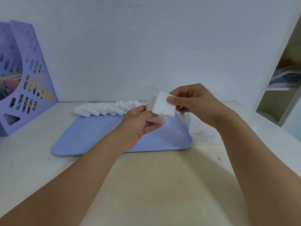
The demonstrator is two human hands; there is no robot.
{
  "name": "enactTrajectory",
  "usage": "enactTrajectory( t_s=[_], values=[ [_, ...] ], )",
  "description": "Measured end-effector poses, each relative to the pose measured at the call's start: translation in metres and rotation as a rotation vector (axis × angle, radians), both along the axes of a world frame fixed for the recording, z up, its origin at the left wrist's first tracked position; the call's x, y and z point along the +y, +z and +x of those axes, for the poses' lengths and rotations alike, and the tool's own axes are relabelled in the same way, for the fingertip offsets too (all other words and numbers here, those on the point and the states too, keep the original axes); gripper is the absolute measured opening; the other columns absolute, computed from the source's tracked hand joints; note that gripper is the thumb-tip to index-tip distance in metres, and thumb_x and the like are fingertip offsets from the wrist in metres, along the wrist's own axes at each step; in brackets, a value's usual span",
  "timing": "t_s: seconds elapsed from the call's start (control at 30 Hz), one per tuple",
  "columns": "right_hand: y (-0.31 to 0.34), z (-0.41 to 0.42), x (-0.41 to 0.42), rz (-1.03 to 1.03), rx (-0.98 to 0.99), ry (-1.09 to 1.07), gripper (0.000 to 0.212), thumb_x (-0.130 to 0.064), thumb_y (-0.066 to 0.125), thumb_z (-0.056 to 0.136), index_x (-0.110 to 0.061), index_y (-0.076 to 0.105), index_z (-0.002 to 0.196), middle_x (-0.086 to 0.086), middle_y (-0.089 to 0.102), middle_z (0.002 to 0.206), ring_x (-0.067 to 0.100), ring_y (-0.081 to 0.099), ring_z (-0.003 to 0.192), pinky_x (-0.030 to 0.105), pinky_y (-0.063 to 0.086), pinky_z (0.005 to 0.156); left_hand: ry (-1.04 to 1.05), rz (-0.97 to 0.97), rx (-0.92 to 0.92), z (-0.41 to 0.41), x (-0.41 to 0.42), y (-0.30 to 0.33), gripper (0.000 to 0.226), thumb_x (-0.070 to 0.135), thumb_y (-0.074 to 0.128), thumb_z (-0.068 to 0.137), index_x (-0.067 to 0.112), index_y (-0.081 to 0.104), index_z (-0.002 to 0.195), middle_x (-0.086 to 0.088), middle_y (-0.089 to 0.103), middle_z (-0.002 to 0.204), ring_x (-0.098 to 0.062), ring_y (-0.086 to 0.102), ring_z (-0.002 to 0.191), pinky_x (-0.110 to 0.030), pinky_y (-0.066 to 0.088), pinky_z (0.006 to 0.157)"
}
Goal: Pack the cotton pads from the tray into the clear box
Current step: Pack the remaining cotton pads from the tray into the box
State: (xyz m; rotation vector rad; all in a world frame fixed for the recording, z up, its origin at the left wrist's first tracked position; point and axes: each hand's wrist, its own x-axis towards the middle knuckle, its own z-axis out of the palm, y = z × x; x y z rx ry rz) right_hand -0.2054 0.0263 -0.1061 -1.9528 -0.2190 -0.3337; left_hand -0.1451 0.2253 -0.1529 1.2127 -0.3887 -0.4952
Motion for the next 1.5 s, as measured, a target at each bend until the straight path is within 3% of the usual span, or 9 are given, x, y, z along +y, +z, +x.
enactTrajectory(
  t_s=[0.23,0.4,0.5,0.63,0.73,0.87,1.0,1.2,1.5],
  values=[
    [-0.011,0.011,0.017,-0.075,-0.090,-0.181,0.012,-0.012,0.076,0.090,-0.002,0.074,0.095,0.035,0.065,0.087,0.017,0.059,0.066,0.026,0.052,0.061,-0.033,-0.033,0.028,0.000,0.001,0.001,0.035,0.005,0.051,0.098,0.003,0.059,0.132,-0.020,0.068,0.127,-0.033,0.070,0.110,-0.036,0.061,0.087],
    [-0.013,0.010,0.031,-0.195,-0.075,-0.223,0.006,-0.017,0.073,0.092,-0.014,0.073,0.098,0.002,0.072,0.102,0.018,0.064,0.096,0.029,0.050,0.083,-0.102,-0.047,0.191,-0.001,0.004,0.002,0.050,0.027,0.057,0.086,0.002,0.062,0.129,-0.025,0.067,0.124,-0.040,0.069,0.109,-0.046,0.061,0.081],
    [-0.017,0.010,0.055,0.000,0.043,-0.137,0.024,-0.016,0.059,0.100,-0.022,0.064,0.123,0.001,0.059,0.131,0.017,0.060,0.113,0.029,0.052,0.083,-0.152,-0.082,0.236,-0.007,-0.003,-0.001,0.040,0.019,0.050,0.097,0.006,0.059,0.134,-0.017,0.068,0.119,-0.030,0.068,0.100,-0.041,0.060,0.080],
    [-0.028,0.017,0.080,0.088,0.065,-0.167,0.041,-0.042,0.045,0.106,-0.032,0.044,0.146,-0.005,0.045,0.145,0.007,0.048,0.119,0.002,0.036,0.079,-0.216,-0.194,0.332,-0.008,-0.009,-0.007,0.032,0.025,0.050,0.095,0.020,0.072,0.117,-0.008,0.070,0.125,-0.025,0.069,0.107,-0.039,0.056,0.086],
    [-0.034,0.017,0.081,0.040,0.026,-0.176,0.049,-0.050,0.039,0.105,-0.029,0.040,0.150,-0.004,0.046,0.142,0.008,0.048,0.122,0.013,0.036,0.089,-0.191,-0.152,0.314,-0.003,-0.007,-0.006,0.032,0.028,0.048,0.096,0.023,0.079,0.104,-0.004,0.071,0.123,-0.022,0.066,0.109,-0.037,0.053,0.088],
    [-0.035,0.016,0.077,0.115,-0.136,-0.171,0.050,-0.046,0.061,0.097,-0.036,0.047,0.144,-0.012,0.052,0.137,-0.009,0.049,0.120,0.016,0.040,0.096,-0.183,-0.307,0.386,0.003,-0.003,-0.004,0.040,0.021,0.051,0.094,0.009,0.065,0.130,-0.010,0.070,0.127,-0.024,0.068,0.111,-0.038,0.054,0.095],
    [-0.038,0.016,0.072,-0.039,-0.214,-0.083,0.095,-0.022,0.095,0.067,-0.034,0.043,0.145,-0.003,0.052,0.139,-0.001,0.049,0.129,0.025,0.048,0.104,-0.307,-0.443,0.444,-0.001,0.001,-0.007,0.040,0.023,0.048,0.093,0.004,0.073,0.118,-0.011,0.070,0.123,-0.026,0.070,0.109,-0.038,0.056,0.094],
    [-0.028,0.013,0.058,-0.094,-0.206,-0.075,0.061,-0.017,0.095,0.067,-0.019,0.066,0.121,0.001,0.071,0.108,0.019,0.069,0.100,0.042,0.058,0.090,-0.259,-0.293,0.362,-0.001,0.002,0.001,0.045,0.032,0.064,0.081,0.010,0.074,0.119,-0.013,0.070,0.125,-0.030,0.069,0.112,-0.047,0.054,0.095],
    [-0.028,0.012,0.049,-0.210,-0.094,0.113,0.128,-0.008,0.098,0.059,-0.036,0.020,0.157,0.002,0.053,0.138,0.006,0.053,0.129,0.022,0.044,0.106,-0.198,-0.142,0.300,0.002,0.005,-0.005,0.024,0.024,0.084,0.073,0.017,0.083,0.095,-0.006,0.075,0.112,-0.020,0.073,0.102,-0.042,0.052,0.102]
  ],
)
